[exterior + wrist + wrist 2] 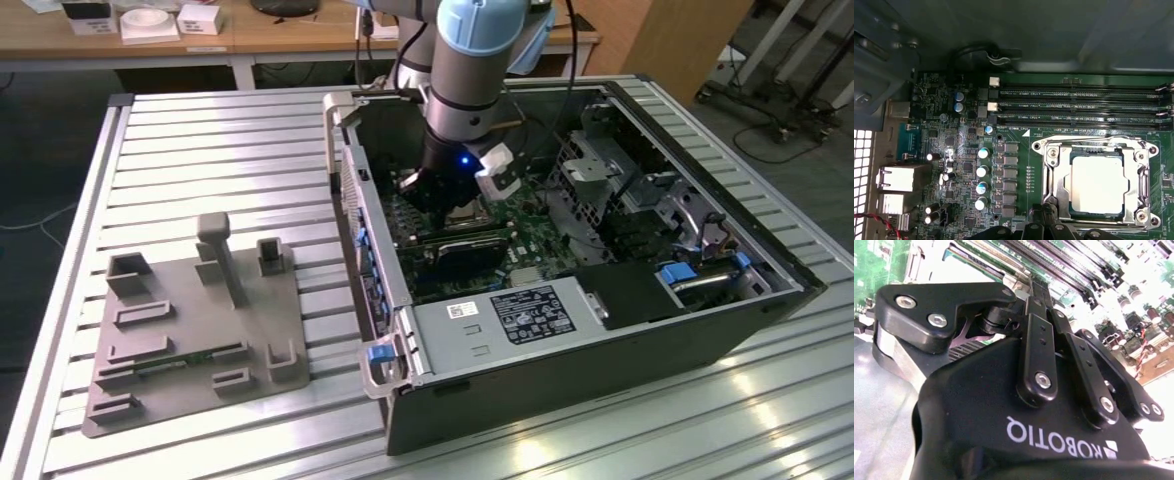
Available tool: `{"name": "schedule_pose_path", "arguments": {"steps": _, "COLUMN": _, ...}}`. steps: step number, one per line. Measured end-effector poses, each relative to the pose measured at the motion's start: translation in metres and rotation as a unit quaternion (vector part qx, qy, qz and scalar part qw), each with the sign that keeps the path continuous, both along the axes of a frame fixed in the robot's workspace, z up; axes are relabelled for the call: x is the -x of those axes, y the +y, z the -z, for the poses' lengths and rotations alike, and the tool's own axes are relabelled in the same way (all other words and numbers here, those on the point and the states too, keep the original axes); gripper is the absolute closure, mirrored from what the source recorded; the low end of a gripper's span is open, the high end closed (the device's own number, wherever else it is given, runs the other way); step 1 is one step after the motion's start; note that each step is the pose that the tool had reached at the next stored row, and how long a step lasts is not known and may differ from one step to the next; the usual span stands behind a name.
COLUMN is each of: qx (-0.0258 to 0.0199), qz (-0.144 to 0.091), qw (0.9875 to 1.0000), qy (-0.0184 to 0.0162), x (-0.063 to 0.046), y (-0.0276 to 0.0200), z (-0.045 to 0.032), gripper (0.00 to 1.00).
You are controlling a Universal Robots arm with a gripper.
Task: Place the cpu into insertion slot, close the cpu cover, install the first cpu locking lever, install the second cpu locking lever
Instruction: 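Install the second cpu locking lever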
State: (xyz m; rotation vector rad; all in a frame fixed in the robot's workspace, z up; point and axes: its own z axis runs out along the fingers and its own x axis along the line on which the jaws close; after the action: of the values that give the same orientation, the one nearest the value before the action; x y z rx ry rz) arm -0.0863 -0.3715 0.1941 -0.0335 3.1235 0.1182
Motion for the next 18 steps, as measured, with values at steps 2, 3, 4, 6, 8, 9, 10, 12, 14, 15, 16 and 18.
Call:
{"name": "schedule_pose_path", "arguments": {"steps": 2, "qx": 0.0007, "qz": 0.0, "qw": 1.0, "qy": 0.0005, "x": 0.0, "y": -0.0013, "z": -0.0006, "gripper": 0.9}}
{"name": "schedule_pose_path", "arguments": {"steps": 3, "qx": 0.0012, "qz": 0.0, "qw": 1.0, "qy": 0.0004, "x": 0.0, "y": -0.0015, "z": -0.0003, "gripper": 0.9}}
{"name": "schedule_pose_path", "arguments": {"steps": 4, "qx": 0.0016, "qz": 0.0, "qw": 1.0, "qy": 0.0002, "x": 0.0, "y": -0.0018, "z": -0.0001, "gripper": 0.9}}
{"name": "schedule_pose_path", "arguments": {"steps": 6, "qx": 0.0021, "qz": 0.0, "qw": 1.0, "qy": 0.0, "x": 0.0, "y": -0.0018, "z": 0.0, "gripper": 0.9}}
{"name": "schedule_pose_path", "arguments": {"steps": 8, "qx": 0.0026, "qz": 0.0, "qw": 1.0, "qy": -0.0002, "x": 0.0, "y": -0.0018, "z": -0.0001, "gripper": 0.9}}
{"name": "schedule_pose_path", "arguments": {"steps": 9, "qx": 0.0024, "qz": 0.0, "qw": 1.0, "qy": -0.0004, "x": 0.0, "y": -0.0016, "z": -0.0007, "gripper": 0.9}}
{"name": "schedule_pose_path", "arguments": {"steps": 10, "qx": 0.002, "qz": 0.0, "qw": 1.0, "qy": -0.0009, "x": 0.0, "y": -0.0016, "z": -0.0023, "gripper": 0.9}}
{"name": "schedule_pose_path", "arguments": {"steps": 12, "qx": 0.0022, "qz": 0.0, "qw": 1.0, "qy": -0.0006, "x": 0.0, "y": -0.0016, "z": -0.0075, "gripper": 0.9}}
{"name": "schedule_pose_path", "arguments": {"steps": 14, "qx": 0.0022, "qz": 0.0, "qw": 1.0, "qy": -0.0005, "x": 0.0, "y": -0.0015, "z": -0.0114, "gripper": 0.9}}
{"name": "schedule_pose_path", "arguments": {"steps": 15, "qx": 0.0023, "qz": 0.0, "qw": 1.0, "qy": -0.0005, "x": 0.0, "y": -0.0015, "z": -0.0121, "gripper": 0.9}}
{"name": "schedule_pose_path", "arguments": {"steps": 16, "qx": 0.0022, "qz": 0.0, "qw": 1.0, "qy": -0.0005, "x": 0.0, "y": -0.0015, "z": -0.0122, "gripper": 0.9}}
{"name": "schedule_pose_path", "arguments": {"steps": 18, "qx": 0.002, "qz": 0.0, "qw": 1.0, "qy": -0.0005, "x": 0.0, "y": -0.0015, "z": -0.0123, "gripper": 0.9}}
